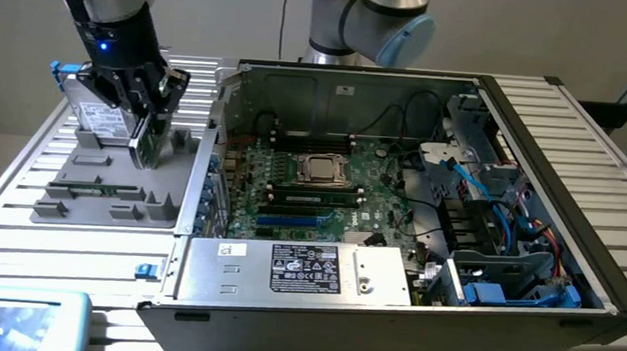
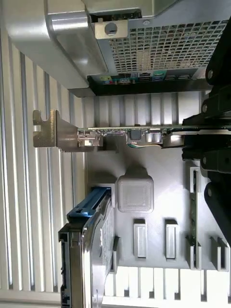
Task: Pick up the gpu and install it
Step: 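Pick up the gpu and move the gpu toward the slot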
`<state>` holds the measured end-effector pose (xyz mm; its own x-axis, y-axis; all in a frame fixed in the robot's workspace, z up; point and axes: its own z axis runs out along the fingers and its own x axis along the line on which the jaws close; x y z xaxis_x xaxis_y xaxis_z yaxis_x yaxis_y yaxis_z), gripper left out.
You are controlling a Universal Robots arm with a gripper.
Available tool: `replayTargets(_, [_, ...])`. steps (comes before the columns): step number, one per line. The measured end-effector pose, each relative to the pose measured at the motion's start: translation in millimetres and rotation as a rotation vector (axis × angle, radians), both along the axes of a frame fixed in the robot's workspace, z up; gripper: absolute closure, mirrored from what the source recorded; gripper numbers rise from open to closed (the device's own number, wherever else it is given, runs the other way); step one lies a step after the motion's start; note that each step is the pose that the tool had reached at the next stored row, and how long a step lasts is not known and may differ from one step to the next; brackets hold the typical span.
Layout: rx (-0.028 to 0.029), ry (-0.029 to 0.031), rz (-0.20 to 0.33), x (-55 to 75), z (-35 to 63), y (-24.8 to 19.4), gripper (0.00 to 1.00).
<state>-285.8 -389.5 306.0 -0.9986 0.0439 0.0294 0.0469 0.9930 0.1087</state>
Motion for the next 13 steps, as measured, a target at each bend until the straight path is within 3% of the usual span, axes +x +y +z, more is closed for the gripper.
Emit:
replayTargets(9, [0.0000, 0.0000, 0.000, -0.2, 40.7, -0.1, 0.71])
replayTargets(13, [0.0000, 0.0013, 0.000, 6.8, 59.0, -2.7, 0.71])
